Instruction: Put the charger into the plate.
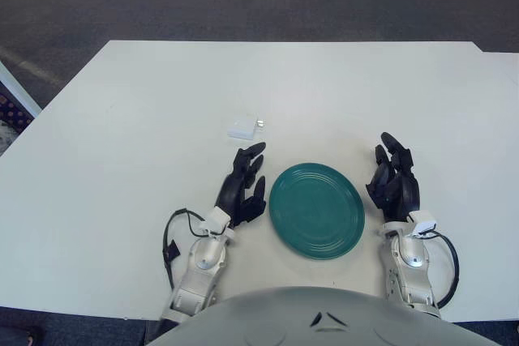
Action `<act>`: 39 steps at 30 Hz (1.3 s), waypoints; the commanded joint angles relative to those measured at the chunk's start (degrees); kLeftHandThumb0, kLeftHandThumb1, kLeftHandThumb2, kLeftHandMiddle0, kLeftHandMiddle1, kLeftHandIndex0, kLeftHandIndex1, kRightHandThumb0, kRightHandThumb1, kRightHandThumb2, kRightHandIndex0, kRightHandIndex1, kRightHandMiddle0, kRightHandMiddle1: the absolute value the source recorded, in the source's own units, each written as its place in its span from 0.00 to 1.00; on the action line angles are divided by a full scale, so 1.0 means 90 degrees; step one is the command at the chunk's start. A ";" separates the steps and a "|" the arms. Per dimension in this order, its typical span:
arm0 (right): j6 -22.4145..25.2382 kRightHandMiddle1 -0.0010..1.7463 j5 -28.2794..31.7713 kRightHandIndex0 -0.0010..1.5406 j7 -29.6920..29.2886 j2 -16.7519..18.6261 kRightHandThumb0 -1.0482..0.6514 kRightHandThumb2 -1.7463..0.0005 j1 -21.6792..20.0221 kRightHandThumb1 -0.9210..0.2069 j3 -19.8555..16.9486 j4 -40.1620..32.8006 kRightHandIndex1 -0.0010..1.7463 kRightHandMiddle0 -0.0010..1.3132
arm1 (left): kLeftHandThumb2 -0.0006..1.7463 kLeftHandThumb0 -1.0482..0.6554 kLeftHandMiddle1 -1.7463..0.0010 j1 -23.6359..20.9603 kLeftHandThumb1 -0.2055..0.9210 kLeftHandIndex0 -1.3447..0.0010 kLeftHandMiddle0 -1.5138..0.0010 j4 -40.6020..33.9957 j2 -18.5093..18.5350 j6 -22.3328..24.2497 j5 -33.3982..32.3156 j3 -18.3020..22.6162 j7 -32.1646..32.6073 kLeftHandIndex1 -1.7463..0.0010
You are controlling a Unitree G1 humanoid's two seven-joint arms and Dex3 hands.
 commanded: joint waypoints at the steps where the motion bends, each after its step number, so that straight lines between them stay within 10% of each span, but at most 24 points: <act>1: 0.0380 0.36 -0.0063 0.10 -0.0017 0.0001 0.19 0.53 0.0169 0.00 -0.0038 0.0630 0.00 0.00 | 0.53 0.00 0.96 -0.0137 1.00 0.95 0.71 -0.0032 0.0229 0.0247 0.0510 0.0208 0.0169 0.47; 11: 0.0340 0.36 0.0023 0.11 0.0051 0.0057 0.19 0.53 0.0055 0.00 -0.0066 0.0783 0.00 0.00 | 0.54 0.00 1.00 -0.0548 1.00 1.00 0.80 -0.0394 0.0657 0.0477 0.1119 0.0447 -0.0043 0.61; 28: 0.0367 0.36 -0.0001 0.10 0.0030 0.0104 0.19 0.53 -0.0086 0.00 -0.0118 0.0936 0.00 0.00 | 0.56 0.00 0.99 -0.1183 1.00 0.93 0.77 0.0368 0.0316 0.0382 0.1267 0.0906 0.0443 0.49; 39: 0.0315 0.36 -0.0044 0.10 0.0004 0.0130 0.18 0.53 -0.0173 0.00 -0.0133 0.1072 0.00 0.00 | 0.55 0.00 1.00 -0.2258 1.00 0.95 0.80 0.0468 0.1345 -0.0141 0.2549 0.0925 0.0477 0.51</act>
